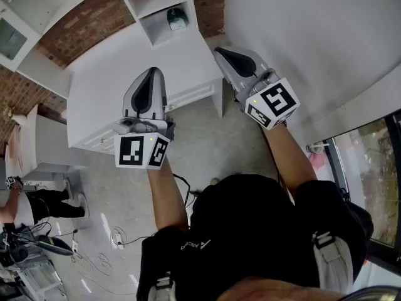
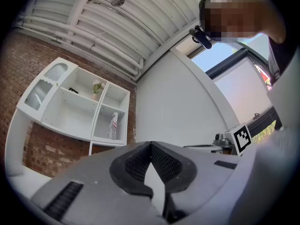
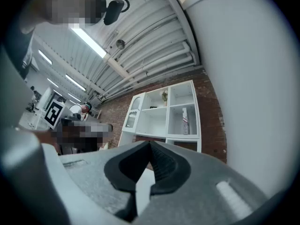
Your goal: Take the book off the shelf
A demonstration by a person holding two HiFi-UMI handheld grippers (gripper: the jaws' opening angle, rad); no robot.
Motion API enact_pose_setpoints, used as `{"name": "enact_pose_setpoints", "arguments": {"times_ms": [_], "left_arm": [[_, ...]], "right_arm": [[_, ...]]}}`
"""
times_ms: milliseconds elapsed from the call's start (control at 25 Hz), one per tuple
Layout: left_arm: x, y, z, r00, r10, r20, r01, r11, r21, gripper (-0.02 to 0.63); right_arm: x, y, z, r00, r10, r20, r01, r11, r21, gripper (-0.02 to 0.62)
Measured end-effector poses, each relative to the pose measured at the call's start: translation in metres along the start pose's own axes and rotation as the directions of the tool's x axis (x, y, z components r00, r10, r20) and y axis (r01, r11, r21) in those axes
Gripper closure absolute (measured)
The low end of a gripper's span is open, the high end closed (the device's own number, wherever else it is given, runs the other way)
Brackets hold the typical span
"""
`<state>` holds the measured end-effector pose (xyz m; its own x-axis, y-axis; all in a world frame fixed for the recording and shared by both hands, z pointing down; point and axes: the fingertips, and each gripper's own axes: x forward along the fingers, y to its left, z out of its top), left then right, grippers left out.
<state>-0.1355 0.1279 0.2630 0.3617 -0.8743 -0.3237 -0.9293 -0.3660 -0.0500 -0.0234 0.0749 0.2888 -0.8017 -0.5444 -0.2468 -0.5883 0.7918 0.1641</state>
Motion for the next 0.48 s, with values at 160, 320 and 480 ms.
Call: {"name": "enact_pose_setpoints", "arguments": {"times_ms": [160,320,480], "left_arm": [[-0.004,0.007,0.001,1.000,-0.007,0.001,0.007,1.000,-0.006,0.607],[-0.010,0.020,0.001,1.000,-0.004,0.001,0.004,1.000,-0.020,0.607],[-0.005,0.033,0.004,1.000,0.010,0.006,-0.010,1.000,-0.023,0.607]], "right_arm": [[0.008,0.009,0.000,1.000,0.000,-0.003,0.000,1.000,0.007,0.595],[0.014,0.019,0.002,1.000,-0.020,-0.008,0.020,1.000,0.003,0.595],[0.019,0.023,0.003,0.999,-0.037,-0.013,0.037,0.999,-0.015,0.594]]}}
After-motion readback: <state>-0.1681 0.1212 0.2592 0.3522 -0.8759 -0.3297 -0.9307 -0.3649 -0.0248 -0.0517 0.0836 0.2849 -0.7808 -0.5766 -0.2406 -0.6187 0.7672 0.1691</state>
